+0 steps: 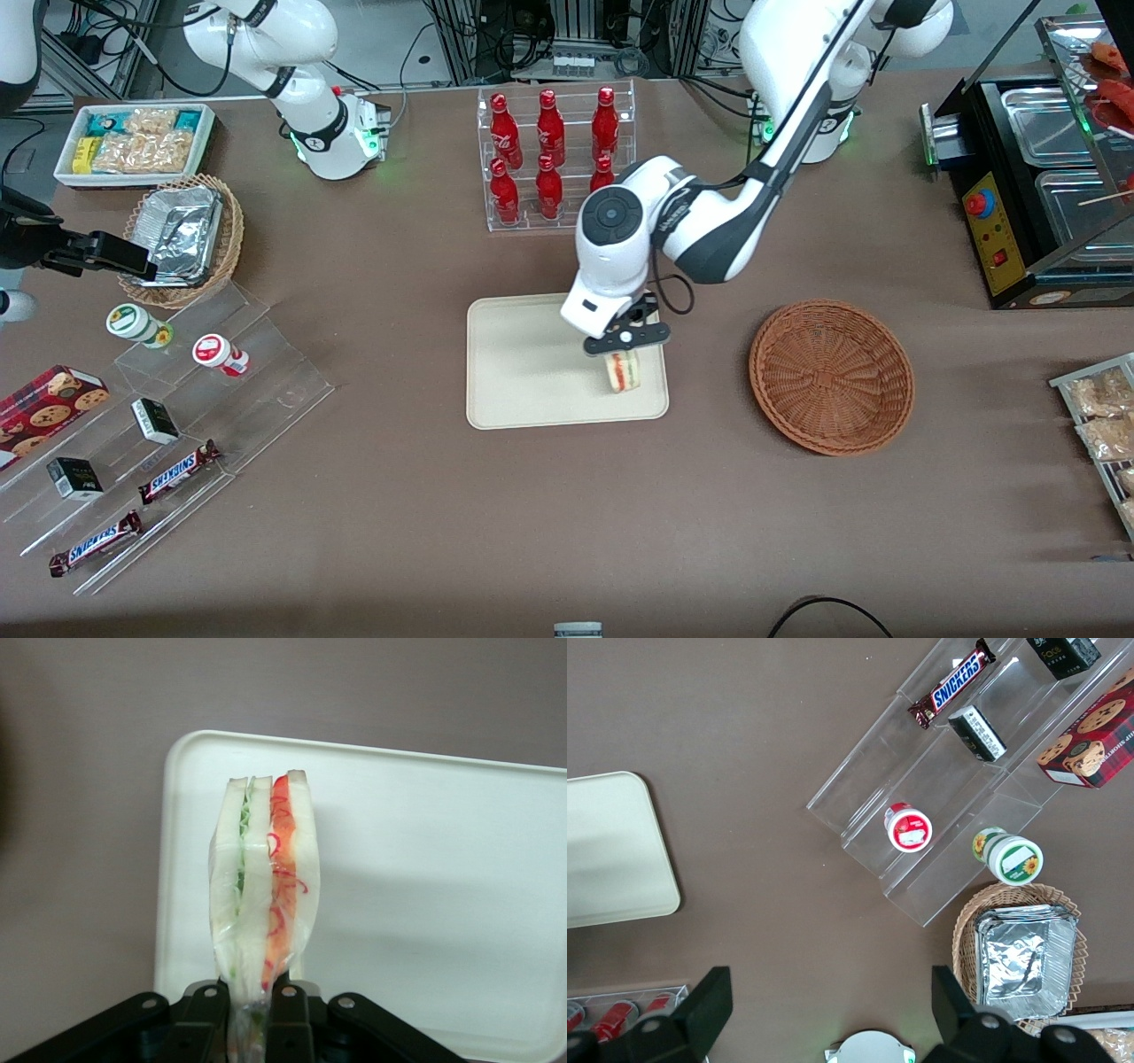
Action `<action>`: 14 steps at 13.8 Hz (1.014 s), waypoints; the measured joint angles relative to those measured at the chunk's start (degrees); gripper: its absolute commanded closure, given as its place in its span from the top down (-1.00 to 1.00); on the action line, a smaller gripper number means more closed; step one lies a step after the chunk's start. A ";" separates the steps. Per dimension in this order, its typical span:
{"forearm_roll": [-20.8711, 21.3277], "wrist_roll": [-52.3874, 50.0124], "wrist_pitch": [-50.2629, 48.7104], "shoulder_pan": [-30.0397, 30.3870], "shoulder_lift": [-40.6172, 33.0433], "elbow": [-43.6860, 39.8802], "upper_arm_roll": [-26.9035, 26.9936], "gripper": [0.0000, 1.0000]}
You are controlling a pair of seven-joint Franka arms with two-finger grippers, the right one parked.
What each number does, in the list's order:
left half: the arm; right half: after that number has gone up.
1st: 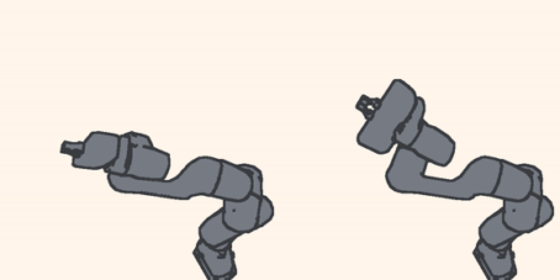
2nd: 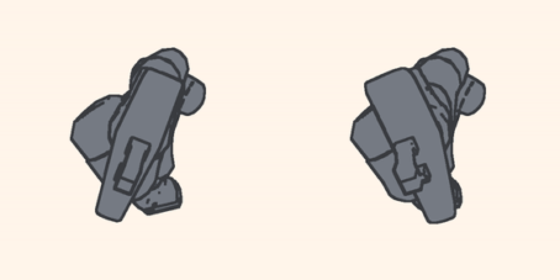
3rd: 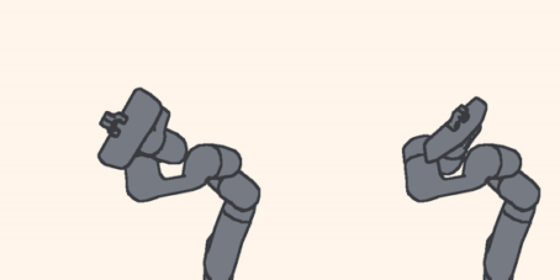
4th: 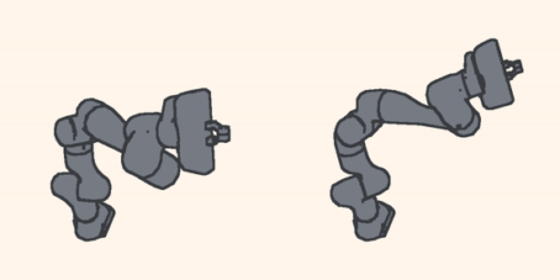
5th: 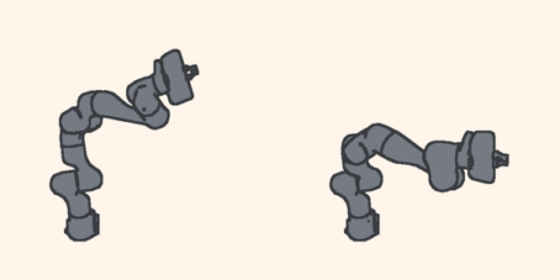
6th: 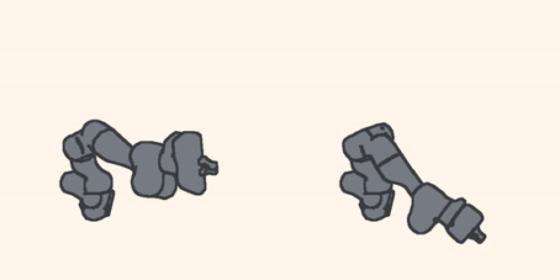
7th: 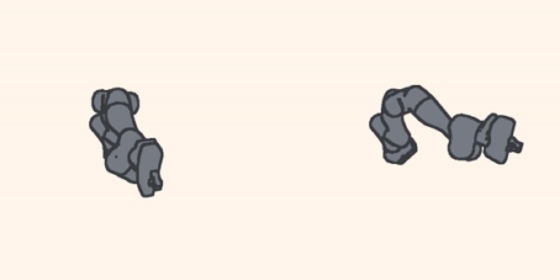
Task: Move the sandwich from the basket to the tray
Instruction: 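Lower the sandwich onto the tray and open the left gripper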
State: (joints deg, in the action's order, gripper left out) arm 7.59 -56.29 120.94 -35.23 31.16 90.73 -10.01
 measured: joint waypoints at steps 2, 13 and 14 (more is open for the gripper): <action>0.00 0.00 2.74 -2.03 1.38 -0.18 -0.02 -1.00; 0.00 -0.52 11.72 -4.93 7.17 -0.22 0.00 -1.00; 0.00 -0.62 12.02 -5.01 7.44 -0.22 0.00 -1.00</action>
State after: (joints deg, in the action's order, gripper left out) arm 7.59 -56.92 132.97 -40.24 38.60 90.51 -10.01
